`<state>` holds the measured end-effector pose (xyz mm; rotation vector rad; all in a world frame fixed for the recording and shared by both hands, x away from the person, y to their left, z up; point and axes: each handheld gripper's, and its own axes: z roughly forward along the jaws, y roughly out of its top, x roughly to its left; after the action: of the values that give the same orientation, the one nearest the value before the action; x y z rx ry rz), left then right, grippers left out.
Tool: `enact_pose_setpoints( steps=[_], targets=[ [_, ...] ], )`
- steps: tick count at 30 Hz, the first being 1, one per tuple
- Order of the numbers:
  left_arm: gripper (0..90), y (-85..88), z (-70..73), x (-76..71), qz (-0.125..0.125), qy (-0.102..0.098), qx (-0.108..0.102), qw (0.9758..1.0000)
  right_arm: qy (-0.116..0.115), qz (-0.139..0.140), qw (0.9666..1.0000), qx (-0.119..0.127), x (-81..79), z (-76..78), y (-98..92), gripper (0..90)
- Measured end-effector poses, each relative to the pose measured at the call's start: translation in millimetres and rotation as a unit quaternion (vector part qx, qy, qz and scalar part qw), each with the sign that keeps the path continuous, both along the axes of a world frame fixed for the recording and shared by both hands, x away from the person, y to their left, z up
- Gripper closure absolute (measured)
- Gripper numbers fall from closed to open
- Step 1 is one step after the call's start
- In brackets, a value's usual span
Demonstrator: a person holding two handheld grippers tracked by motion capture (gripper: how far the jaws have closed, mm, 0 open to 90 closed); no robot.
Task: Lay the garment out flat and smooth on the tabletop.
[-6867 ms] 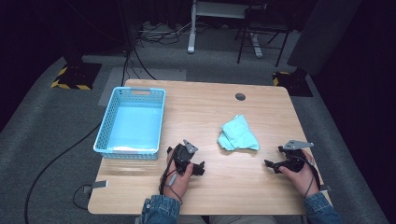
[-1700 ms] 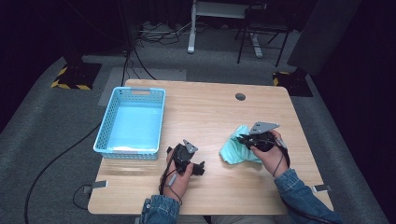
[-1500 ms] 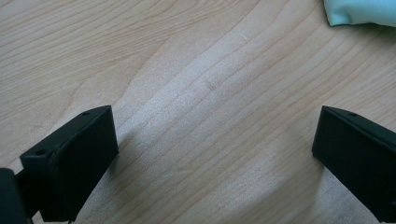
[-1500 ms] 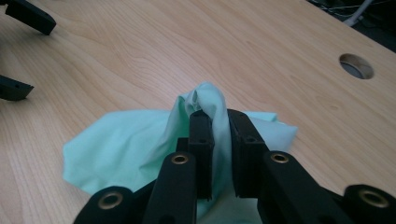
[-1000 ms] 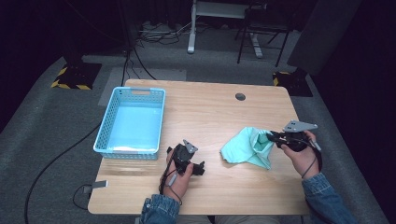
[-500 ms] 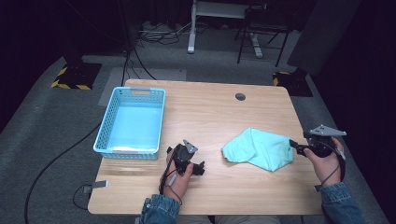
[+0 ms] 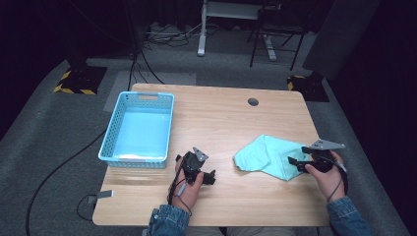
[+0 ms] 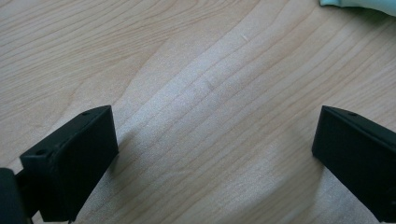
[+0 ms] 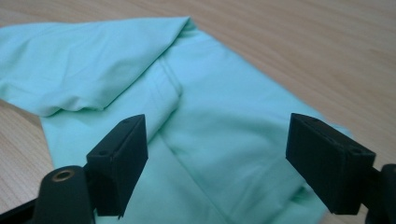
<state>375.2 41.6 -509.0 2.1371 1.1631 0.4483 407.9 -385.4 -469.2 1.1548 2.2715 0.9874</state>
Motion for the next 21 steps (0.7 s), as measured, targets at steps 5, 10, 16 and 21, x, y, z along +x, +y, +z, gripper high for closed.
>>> enact_pose_setpoints(
  steps=[5,10,16,21],
  targets=[
    [0.0,0.0,-0.1,0.0,0.000,0.000,0.000,1.0000,0.031,0.023,0.9993,-0.007,11.8,-21.4,15.1,18.5],
    [0.0,-0.2,-0.1,0.0,0.001,-0.001,0.000,1.0000,0.036,0.046,0.9983,-0.001,18.4,-30.3,20.1,18.2],
    [0.0,-0.5,0.0,-0.1,0.002,0.000,0.001,1.0000,0.036,0.105,0.9939,0.000,15.9,-30.3,23.5,22.4],
    [0.0,-0.5,0.0,0.0,0.002,0.000,0.001,1.0000,0.036,0.152,0.9877,-0.001,11.0,-30.6,34.4,22.3]
  ],
)
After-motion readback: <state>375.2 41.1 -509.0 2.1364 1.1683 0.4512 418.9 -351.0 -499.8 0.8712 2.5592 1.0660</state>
